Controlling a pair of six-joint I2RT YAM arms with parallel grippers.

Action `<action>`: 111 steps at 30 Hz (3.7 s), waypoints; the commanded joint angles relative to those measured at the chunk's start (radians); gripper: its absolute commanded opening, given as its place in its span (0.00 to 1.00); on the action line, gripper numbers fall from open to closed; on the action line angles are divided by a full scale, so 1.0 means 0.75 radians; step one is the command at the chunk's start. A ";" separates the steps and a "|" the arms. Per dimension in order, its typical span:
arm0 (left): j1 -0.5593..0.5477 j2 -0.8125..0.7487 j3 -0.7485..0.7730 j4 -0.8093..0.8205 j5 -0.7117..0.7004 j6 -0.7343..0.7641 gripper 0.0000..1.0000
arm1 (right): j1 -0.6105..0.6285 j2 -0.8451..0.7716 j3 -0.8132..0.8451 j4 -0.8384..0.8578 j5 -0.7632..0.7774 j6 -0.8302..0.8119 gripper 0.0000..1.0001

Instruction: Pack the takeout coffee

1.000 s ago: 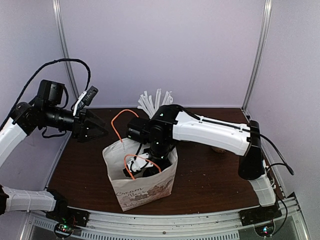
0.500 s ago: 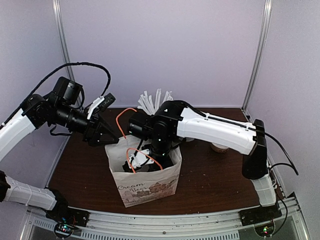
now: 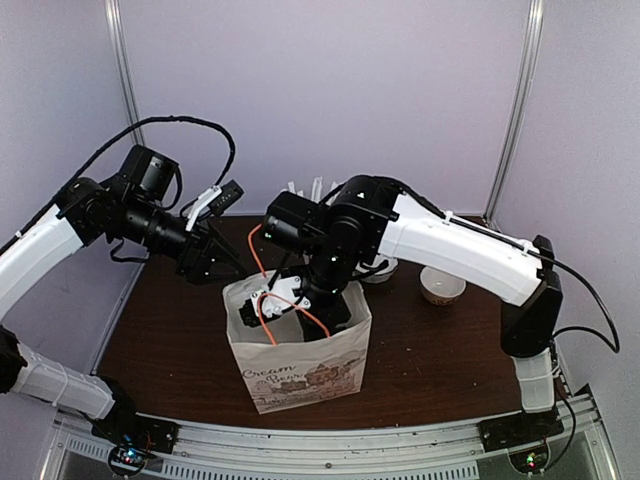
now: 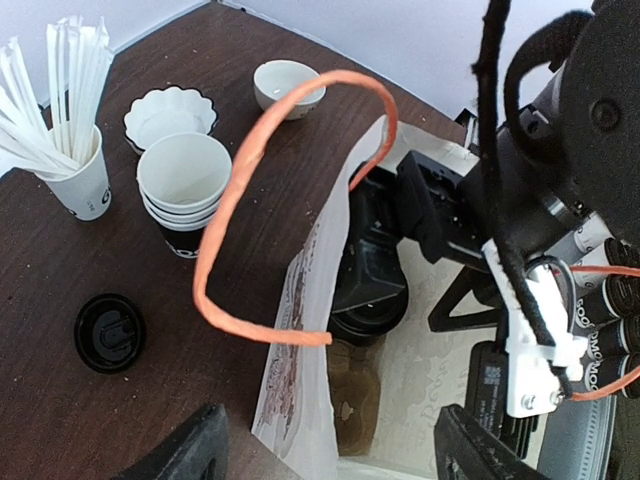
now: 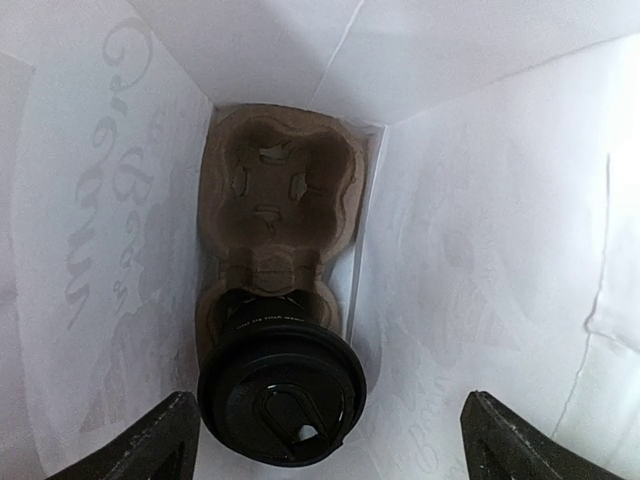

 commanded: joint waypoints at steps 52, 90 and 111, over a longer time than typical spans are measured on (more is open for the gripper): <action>-0.253 0.056 0.180 0.145 -0.093 0.187 0.00 | -0.961 -0.817 -0.746 0.327 -0.506 0.144 0.93; -0.633 -0.234 -0.234 0.343 -0.523 0.143 0.44 | -0.961 -0.548 -0.523 0.150 -0.518 0.112 0.92; -0.367 0.123 0.119 0.271 -0.714 0.254 0.79 | -0.958 -0.626 -0.655 0.247 -0.589 0.144 0.89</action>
